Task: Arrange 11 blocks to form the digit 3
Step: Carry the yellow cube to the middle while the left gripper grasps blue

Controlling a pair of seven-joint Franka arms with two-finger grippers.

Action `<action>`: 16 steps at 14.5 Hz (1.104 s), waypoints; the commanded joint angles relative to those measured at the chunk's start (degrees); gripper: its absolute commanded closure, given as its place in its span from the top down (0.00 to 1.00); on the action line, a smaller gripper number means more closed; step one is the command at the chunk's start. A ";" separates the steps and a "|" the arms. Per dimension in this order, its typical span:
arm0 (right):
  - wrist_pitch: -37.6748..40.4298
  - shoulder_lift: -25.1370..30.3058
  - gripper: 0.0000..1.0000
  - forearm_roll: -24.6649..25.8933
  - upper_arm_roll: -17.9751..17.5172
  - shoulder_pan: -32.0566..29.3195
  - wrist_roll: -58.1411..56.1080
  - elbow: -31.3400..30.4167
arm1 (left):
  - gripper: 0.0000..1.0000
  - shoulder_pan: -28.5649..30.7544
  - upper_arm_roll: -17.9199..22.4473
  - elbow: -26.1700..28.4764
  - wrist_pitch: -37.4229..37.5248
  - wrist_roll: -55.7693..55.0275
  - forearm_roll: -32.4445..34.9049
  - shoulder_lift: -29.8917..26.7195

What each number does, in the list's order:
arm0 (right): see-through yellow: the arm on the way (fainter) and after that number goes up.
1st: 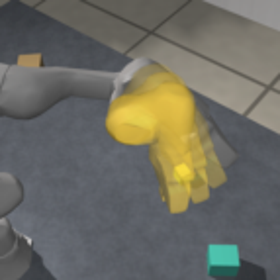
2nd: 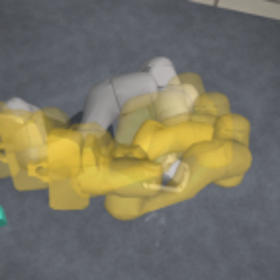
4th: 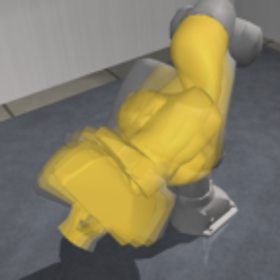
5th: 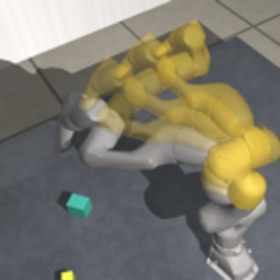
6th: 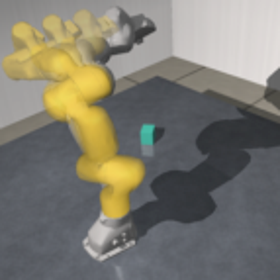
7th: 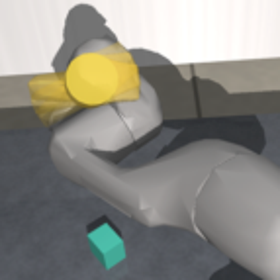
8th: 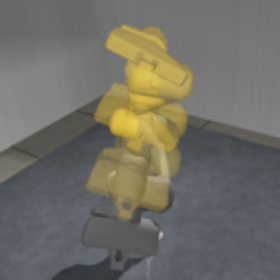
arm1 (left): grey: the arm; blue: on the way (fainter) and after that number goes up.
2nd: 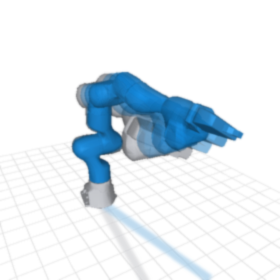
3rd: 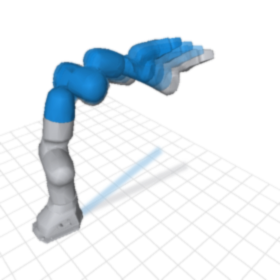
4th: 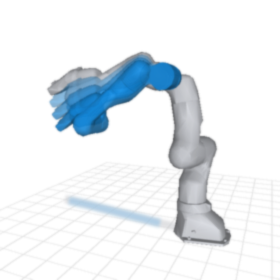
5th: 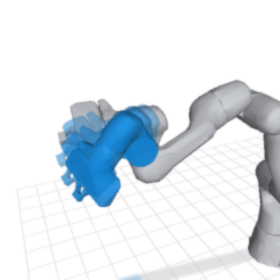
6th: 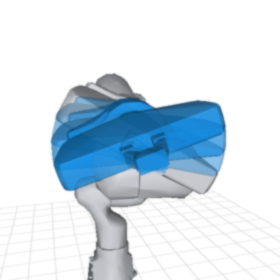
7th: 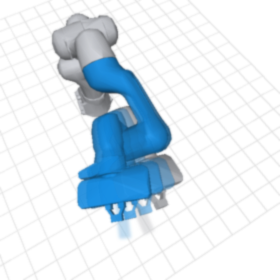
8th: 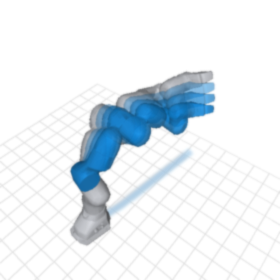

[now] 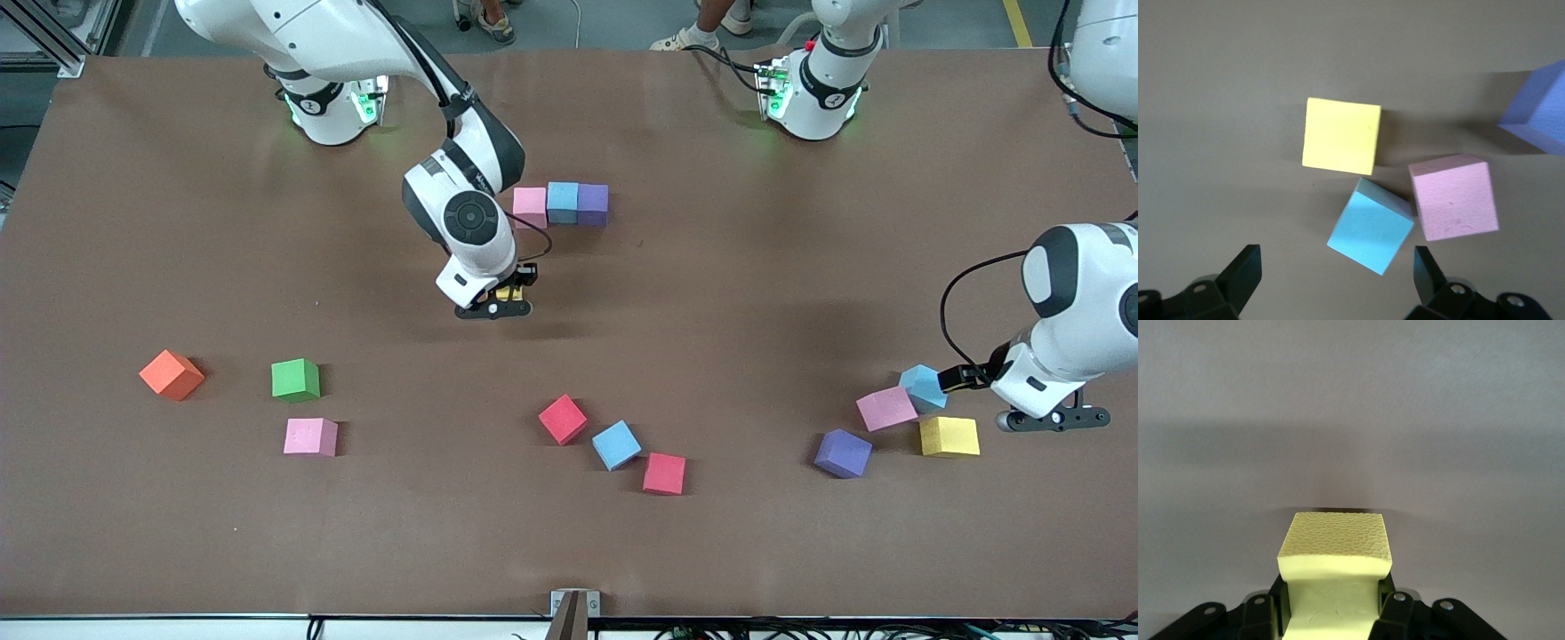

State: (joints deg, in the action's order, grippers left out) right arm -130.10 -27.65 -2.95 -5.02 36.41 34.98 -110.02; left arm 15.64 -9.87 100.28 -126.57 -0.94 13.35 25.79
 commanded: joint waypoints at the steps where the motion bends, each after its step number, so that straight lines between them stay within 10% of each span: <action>1: -1.81 3.12 0.42 0.13 0.01 1.38 -0.08 -4.05 | 1.00 -11.03 15.09 0.88 0.36 14.24 -10.67 -2.93; 16: -5.78 6.20 0.42 -3.82 -0.16 6.13 3.87 -10.56 | 1.00 -15.81 19.01 8.44 -14.32 30.82 -11.15 6.02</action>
State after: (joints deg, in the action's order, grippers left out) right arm -135.68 -23.79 -5.86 -5.31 42.14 37.94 -118.31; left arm 0.06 8.71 107.68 -138.99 28.58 0.76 31.81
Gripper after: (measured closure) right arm 0.480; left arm 0.000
